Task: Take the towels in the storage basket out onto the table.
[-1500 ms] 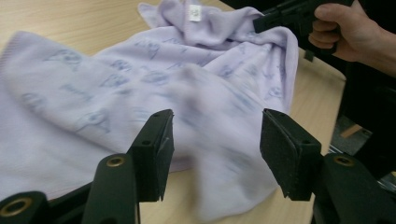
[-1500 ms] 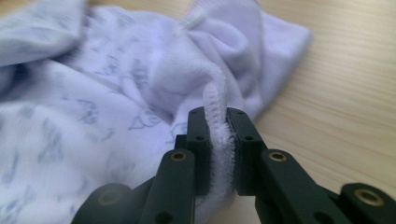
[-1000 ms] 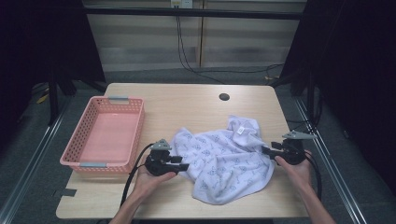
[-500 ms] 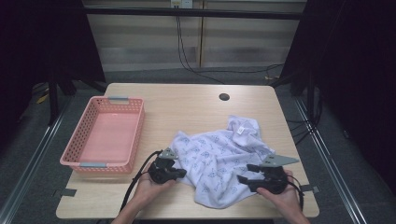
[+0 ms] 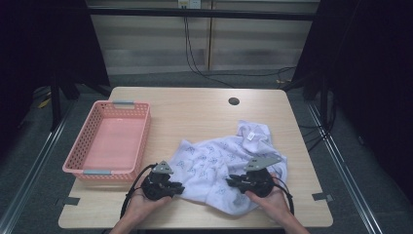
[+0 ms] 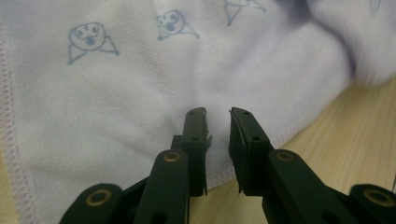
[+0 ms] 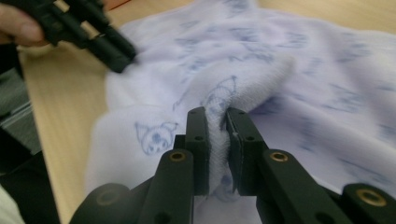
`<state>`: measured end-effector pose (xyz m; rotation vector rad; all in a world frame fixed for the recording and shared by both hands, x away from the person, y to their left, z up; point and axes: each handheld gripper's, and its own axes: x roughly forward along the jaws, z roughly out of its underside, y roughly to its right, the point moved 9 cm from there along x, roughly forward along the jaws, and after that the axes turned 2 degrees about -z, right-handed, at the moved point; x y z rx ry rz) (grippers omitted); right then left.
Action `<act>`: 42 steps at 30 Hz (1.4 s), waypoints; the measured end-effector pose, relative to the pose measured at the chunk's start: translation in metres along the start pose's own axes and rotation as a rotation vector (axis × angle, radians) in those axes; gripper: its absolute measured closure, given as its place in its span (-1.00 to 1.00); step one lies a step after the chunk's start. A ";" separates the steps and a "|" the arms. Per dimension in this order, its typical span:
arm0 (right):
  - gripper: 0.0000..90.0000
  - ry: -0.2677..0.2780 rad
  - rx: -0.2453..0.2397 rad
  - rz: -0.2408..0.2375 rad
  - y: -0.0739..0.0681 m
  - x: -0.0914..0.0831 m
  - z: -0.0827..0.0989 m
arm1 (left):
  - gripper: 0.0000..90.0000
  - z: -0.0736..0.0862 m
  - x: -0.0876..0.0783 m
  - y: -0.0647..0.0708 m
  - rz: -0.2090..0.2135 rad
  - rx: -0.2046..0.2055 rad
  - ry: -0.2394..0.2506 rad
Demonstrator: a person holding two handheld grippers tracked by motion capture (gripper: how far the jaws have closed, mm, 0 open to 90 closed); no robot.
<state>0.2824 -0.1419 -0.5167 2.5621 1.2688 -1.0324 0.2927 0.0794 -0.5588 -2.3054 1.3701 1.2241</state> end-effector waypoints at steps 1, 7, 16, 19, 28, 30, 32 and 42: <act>0.77 0.006 0.014 0.013 0.008 -0.006 0.002 | 0.70 0.000 0.000 0.000 0.001 -0.001 0.001; 0.83 -0.014 0.060 0.118 0.049 -0.029 0.025 | 0.69 0.001 -0.001 0.000 -0.011 0.007 -0.010; 0.58 0.012 0.051 0.074 0.038 -0.040 0.022 | 0.61 -0.003 -0.001 0.002 0.008 -0.015 0.010; 0.34 0.041 -0.004 0.013 0.009 -0.031 0.000 | 0.74 -0.007 -0.006 0.000 0.012 -0.017 0.047; 0.02 -0.070 -0.054 -0.095 -0.024 0.019 0.003 | 0.78 0.003 -0.007 -0.012 -0.034 -0.004 0.002; -0.11 -0.132 -0.063 -0.089 -0.020 0.025 0.016 | 0.77 0.003 -0.006 -0.011 -0.028 0.001 0.010; 0.15 -0.148 -0.098 -0.043 -0.016 0.025 0.021 | 0.76 0.002 -0.005 -0.011 -0.034 -0.012 0.011; 0.83 0.001 0.048 0.070 0.036 -0.026 0.015 | 0.81 0.002 -0.005 -0.012 -0.036 -0.018 0.010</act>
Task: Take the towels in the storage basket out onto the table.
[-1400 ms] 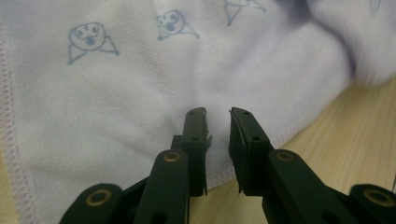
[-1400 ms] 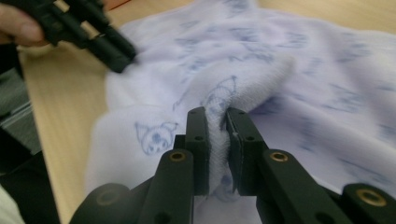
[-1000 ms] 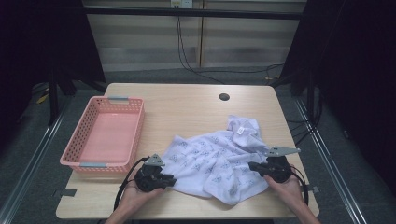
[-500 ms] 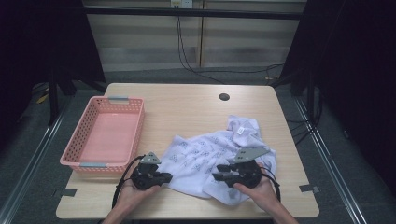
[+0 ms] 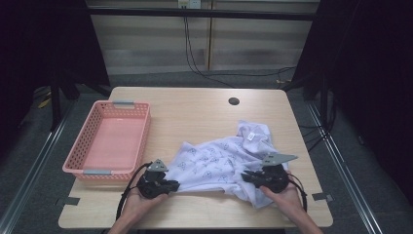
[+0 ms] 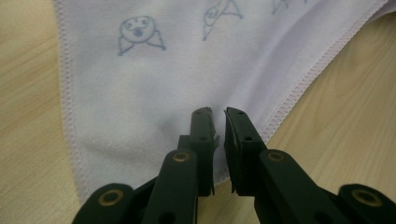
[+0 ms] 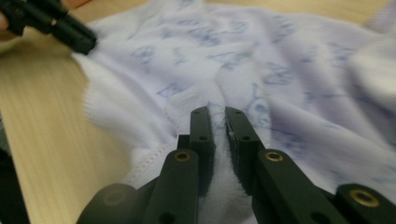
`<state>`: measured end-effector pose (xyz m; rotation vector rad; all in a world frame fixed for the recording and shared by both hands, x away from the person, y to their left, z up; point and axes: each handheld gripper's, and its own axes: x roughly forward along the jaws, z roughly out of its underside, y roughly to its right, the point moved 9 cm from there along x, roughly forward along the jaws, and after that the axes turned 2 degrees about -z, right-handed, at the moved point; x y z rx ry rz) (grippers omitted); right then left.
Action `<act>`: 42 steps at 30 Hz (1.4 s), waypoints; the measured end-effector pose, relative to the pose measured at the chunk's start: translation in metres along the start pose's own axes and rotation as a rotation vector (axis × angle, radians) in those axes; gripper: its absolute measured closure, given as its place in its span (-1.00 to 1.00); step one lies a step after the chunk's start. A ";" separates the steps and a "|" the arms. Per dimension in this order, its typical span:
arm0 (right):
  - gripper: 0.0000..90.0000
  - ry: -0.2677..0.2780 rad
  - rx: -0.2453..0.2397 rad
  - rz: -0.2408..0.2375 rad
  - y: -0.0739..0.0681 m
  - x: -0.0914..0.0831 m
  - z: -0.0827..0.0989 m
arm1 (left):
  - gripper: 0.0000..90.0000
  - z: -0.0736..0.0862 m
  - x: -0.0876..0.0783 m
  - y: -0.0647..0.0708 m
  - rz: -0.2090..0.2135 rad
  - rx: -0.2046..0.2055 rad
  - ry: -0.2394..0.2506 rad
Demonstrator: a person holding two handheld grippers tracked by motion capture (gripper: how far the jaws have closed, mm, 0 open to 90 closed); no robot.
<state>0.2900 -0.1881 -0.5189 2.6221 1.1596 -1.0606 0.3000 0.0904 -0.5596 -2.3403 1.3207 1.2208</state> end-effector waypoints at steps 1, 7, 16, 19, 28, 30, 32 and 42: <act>0.83 0.010 0.009 0.009 0.006 -0.006 0.001 | 0.81 0.000 0.000 0.001 0.007 0.000 -0.003; 0.80 0.037 0.062 0.048 0.035 -0.025 0.011 | 0.74 0.001 0.003 0.015 0.069 0.011 -0.009; 0.70 0.005 0.126 0.090 0.070 -0.029 0.031 | 0.59 -0.010 -0.011 0.006 0.074 -0.005 0.075; 0.50 0.016 0.111 0.113 0.064 -0.041 0.027 | 0.60 -0.015 -0.018 -0.004 0.079 -0.054 0.132; 0.41 0.099 0.060 0.001 0.006 -0.071 0.011 | 0.35 -0.025 0.001 0.002 0.071 0.009 0.101; 0.36 0.072 0.040 -0.029 -0.005 -0.061 0.016 | 0.30 -0.025 0.007 0.003 0.078 0.001 0.080; 0.30 0.028 0.038 -0.066 -0.013 -0.048 0.026 | 0.29 -0.025 0.010 0.005 0.086 0.011 0.077; 0.11 -0.175 0.002 -0.082 -0.023 -0.022 0.073 | 0.19 -0.013 0.016 0.019 0.058 0.043 0.042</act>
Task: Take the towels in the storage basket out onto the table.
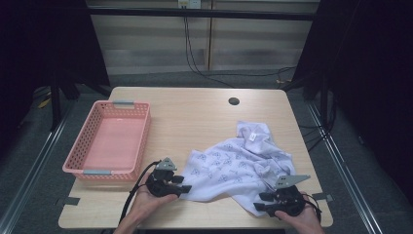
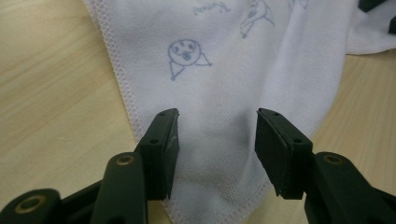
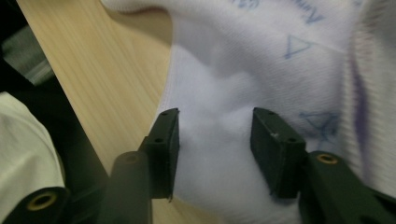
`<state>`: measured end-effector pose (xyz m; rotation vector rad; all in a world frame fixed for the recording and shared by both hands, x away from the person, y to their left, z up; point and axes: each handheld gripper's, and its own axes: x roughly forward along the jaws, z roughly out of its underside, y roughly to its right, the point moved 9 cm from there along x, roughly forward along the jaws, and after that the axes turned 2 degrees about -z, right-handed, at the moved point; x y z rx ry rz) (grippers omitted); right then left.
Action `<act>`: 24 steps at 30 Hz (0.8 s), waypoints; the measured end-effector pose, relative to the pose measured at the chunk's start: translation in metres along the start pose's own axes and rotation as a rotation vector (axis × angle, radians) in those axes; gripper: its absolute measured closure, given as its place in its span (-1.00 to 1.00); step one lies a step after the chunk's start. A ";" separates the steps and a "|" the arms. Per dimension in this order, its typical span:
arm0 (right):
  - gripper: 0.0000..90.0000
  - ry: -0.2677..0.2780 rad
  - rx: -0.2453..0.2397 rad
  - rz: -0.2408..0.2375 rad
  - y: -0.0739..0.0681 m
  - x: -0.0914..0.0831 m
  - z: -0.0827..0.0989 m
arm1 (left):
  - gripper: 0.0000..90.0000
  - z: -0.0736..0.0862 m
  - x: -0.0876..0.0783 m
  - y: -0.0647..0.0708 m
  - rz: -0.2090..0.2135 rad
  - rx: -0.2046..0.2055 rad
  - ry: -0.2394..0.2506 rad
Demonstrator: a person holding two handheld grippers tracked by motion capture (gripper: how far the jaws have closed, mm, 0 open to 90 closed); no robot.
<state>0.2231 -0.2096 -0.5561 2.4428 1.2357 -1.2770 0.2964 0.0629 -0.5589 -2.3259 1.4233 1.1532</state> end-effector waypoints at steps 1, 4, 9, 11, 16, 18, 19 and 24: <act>0.10 -0.005 -0.009 0.003 -0.001 0.000 0.000 | 0.30 0.001 0.000 0.002 0.004 0.011 -0.006; 0.06 -0.008 -0.061 -0.006 -0.004 0.001 0.002 | 0.52 0.003 0.000 0.005 0.020 -0.005 -0.019; 0.06 -0.018 -0.175 -0.020 -0.016 0.009 -0.001 | 0.80 0.005 0.001 0.011 0.039 0.014 -0.042; 0.10 -0.026 -0.209 0.003 -0.018 0.011 -0.001 | 0.87 0.005 0.001 0.012 0.041 0.011 -0.042; 0.78 -0.029 -0.188 0.093 -0.008 0.009 -0.004 | 0.90 0.002 -0.005 0.008 0.062 -0.033 -0.021; 0.81 -0.016 -0.150 0.073 -0.005 0.009 -0.007 | 0.90 -0.003 -0.010 0.006 0.070 -0.055 0.023; 0.82 0.006 -0.132 0.080 -0.003 0.006 -0.011 | 0.90 -0.006 -0.014 0.005 0.081 -0.068 0.045; 0.81 0.206 -0.003 -0.011 0.003 -0.026 -0.039 | 0.90 -0.022 -0.034 -0.002 0.098 -0.103 0.147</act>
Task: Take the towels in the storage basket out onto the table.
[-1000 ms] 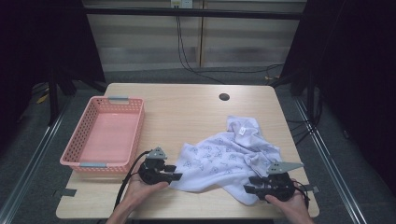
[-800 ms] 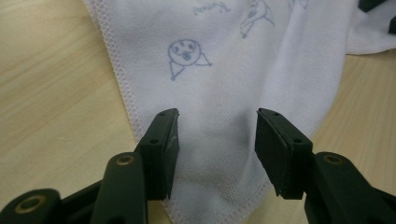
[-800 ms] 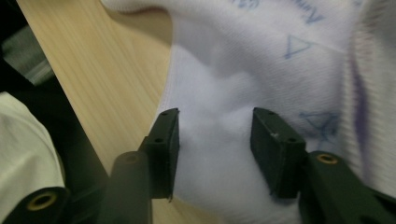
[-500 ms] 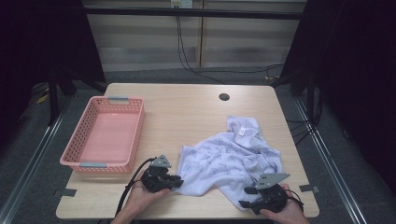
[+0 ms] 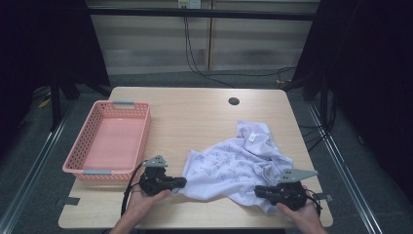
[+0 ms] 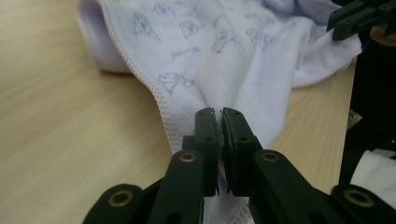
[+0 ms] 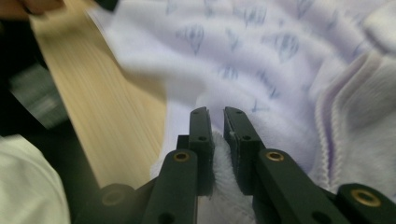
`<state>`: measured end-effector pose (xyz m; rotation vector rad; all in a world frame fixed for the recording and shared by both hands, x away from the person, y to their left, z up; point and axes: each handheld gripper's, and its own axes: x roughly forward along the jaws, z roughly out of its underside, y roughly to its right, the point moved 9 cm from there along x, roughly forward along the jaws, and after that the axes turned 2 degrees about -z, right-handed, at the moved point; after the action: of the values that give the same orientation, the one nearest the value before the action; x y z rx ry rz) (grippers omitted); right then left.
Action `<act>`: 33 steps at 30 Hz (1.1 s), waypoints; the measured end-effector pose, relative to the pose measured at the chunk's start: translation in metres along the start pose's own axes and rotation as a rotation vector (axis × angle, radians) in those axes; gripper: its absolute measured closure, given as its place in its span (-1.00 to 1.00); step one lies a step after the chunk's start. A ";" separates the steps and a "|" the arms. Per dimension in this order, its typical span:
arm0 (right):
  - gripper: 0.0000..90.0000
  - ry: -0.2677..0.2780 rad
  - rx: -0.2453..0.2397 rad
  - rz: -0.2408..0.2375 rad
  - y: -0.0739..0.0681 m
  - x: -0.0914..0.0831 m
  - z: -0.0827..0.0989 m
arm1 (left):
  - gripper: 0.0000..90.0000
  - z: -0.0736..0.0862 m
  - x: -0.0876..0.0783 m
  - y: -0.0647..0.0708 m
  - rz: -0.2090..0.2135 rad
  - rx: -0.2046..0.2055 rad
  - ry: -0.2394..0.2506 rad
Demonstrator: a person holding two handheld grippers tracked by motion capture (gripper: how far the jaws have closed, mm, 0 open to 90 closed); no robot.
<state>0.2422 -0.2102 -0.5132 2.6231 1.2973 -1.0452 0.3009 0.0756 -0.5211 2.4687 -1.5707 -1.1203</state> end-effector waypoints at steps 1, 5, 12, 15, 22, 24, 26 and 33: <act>0.82 0.024 0.001 0.005 0.001 -0.005 -0.005 | 0.90 -0.005 -0.003 0.001 0.006 -0.005 0.018; 0.85 0.096 0.005 0.060 0.012 -0.024 -0.022 | 0.91 -0.021 -0.010 0.001 0.000 0.005 0.078; 0.86 -0.036 0.059 0.151 0.049 -0.012 0.000 | 0.91 -0.006 0.018 -0.008 -0.016 -0.007 -0.024; 0.86 -0.125 0.085 0.158 0.061 0.008 0.021 | 0.91 -0.002 0.029 -0.013 -0.028 -0.006 -0.062; 0.87 -0.138 0.050 0.172 0.082 0.026 0.010 | 0.91 -0.005 0.043 -0.028 -0.060 -0.019 -0.078; 0.87 -0.128 0.048 0.183 0.092 0.032 0.004 | 0.91 -0.010 0.045 -0.034 -0.058 -0.039 -0.057; 0.87 -0.115 0.054 0.186 0.101 0.039 -0.003 | 0.91 -0.011 0.047 -0.041 -0.071 -0.048 -0.061; 0.87 -0.092 0.079 0.245 0.138 0.064 -0.032 | 0.91 -0.027 0.051 -0.059 -0.111 -0.041 -0.031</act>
<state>0.3856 -0.2458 -0.5602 2.6666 0.9058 -1.1807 0.3751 0.0545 -0.5509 2.5521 -1.4181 -1.1985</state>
